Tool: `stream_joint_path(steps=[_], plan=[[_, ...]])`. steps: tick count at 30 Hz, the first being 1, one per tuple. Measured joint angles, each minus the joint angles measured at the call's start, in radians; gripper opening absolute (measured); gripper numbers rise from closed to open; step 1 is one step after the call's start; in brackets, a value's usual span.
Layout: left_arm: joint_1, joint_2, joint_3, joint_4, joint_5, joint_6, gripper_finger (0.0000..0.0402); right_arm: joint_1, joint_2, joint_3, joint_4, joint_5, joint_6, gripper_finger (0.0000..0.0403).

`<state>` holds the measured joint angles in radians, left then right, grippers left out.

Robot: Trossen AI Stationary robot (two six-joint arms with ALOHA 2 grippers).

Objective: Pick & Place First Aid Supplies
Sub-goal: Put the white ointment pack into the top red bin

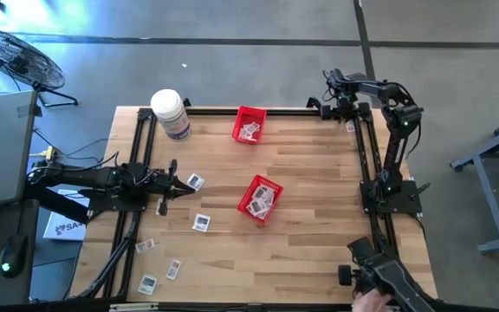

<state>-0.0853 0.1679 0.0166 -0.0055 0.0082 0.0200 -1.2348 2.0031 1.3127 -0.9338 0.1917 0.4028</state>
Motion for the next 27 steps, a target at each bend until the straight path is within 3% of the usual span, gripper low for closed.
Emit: stream_joint_path(steps=[7, 14, 23, 27], plan=[[0.000, 0.000, 0.000, 0.000, 0.000, 0.000, 0.0021, 0.011, -0.032, 0.025, 0.004, -0.034, 0.025, 0.0083], [0.000, 0.000, 0.000, 0.000, 0.000, 0.000, 0.0021, -0.004, -0.032, -0.041, 0.067, 0.084, 0.145, 0.0083], [0.000, 0.000, 0.000, 0.000, 0.000, 0.000, 0.0021, -0.035, -0.044, -0.133, 0.196, -0.089, 0.180, 0.0083], [0.000, 0.000, 0.000, 0.000, 0.000, 0.000, 0.0021, -0.011, -0.040, -0.116, 0.184, -0.082, 0.157, 0.0082]])
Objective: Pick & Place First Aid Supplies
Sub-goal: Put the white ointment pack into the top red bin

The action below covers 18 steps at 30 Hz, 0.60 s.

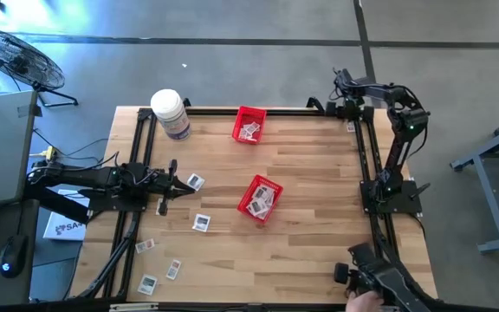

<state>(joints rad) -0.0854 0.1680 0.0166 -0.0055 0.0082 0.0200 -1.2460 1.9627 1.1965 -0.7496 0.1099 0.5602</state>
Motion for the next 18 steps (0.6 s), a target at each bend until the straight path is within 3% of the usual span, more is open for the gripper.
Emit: stream_joint_path(steps=[5, 18], plan=[[0.000, 0.000, 0.000, 0.000, 0.000, 0.000, 0.0021, 0.051, 0.004, 0.031, -0.026, 0.002, -0.040, 0.0082], [0.000, 0.000, 0.000, 0.000, 0.000, 0.000, 0.0021, 0.208, 0.002, 0.059, -0.063, -0.115, -0.071, 0.0082]])
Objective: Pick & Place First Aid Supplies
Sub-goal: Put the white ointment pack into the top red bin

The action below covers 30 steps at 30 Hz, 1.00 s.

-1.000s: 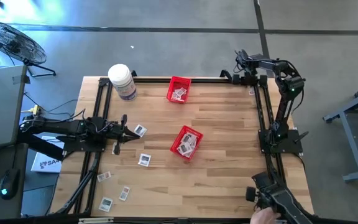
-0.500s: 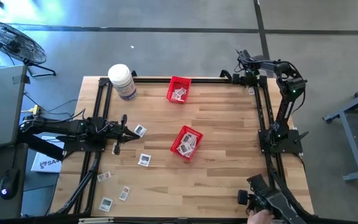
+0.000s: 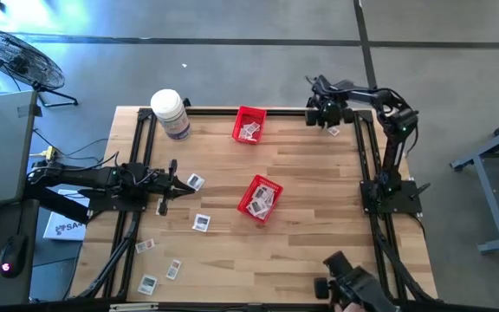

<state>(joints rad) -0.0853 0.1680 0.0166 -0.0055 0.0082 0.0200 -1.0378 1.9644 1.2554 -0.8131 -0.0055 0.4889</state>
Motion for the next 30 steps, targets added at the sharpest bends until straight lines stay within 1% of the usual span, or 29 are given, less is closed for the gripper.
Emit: stream_joint_path(steps=[2, 7, 16, 21, 25, 30], plan=[[0.000, 0.000, 0.000, 0.000, 0.000, 0.000, 0.0021, 0.024, -0.008, -0.002, 0.002, 0.016, 0.000, 0.0082], [0.000, 0.000, 0.000, 0.000, 0.000, 0.000, 0.0021, 0.060, -0.042, -0.002, 0.003, 0.011, 0.000, 0.0083], [0.000, 0.000, 0.000, 0.000, 0.000, 0.000, 0.0021, 0.075, -0.050, -0.019, 0.043, 0.068, -0.010, 0.0083], [0.000, 0.000, 0.000, 0.000, 0.000, 0.000, 0.0021, 0.074, -0.050, -0.060, 0.092, 0.026, -0.021, 0.0083], [0.000, 0.000, 0.000, 0.000, 0.000, 0.000, 0.0021, 0.077, -0.053, -0.076, 0.094, 0.070, -0.022, 0.0083], [0.000, 0.000, 0.000, 0.000, 0.000, 0.000, 0.0021, 0.079, -0.055, -0.091, 0.096, 0.099, -0.044, 0.0083]])
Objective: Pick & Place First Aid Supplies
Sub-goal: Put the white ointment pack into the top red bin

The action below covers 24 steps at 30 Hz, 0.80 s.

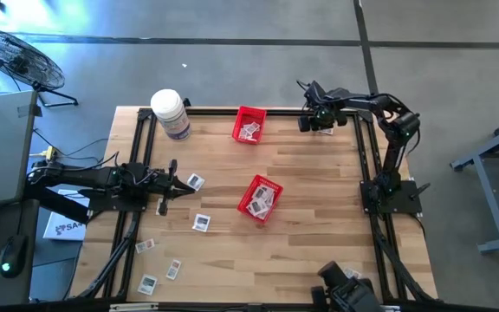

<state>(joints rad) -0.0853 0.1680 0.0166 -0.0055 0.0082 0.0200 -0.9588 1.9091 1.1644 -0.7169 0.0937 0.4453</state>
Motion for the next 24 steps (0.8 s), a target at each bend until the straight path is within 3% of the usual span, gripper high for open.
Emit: stream_joint_path(steps=[15, 24], plan=[[0.000, 0.000, 0.000, 0.000, 0.000, 0.000, 0.0021, 0.004, -0.006, -0.086, 0.073, 0.015, 0.038, 0.0079], [0.000, 0.000, 0.000, 0.000, 0.000, 0.000, 0.0021, 0.022, -0.005, -0.081, 0.069, -0.013, 0.046, 0.0005]])
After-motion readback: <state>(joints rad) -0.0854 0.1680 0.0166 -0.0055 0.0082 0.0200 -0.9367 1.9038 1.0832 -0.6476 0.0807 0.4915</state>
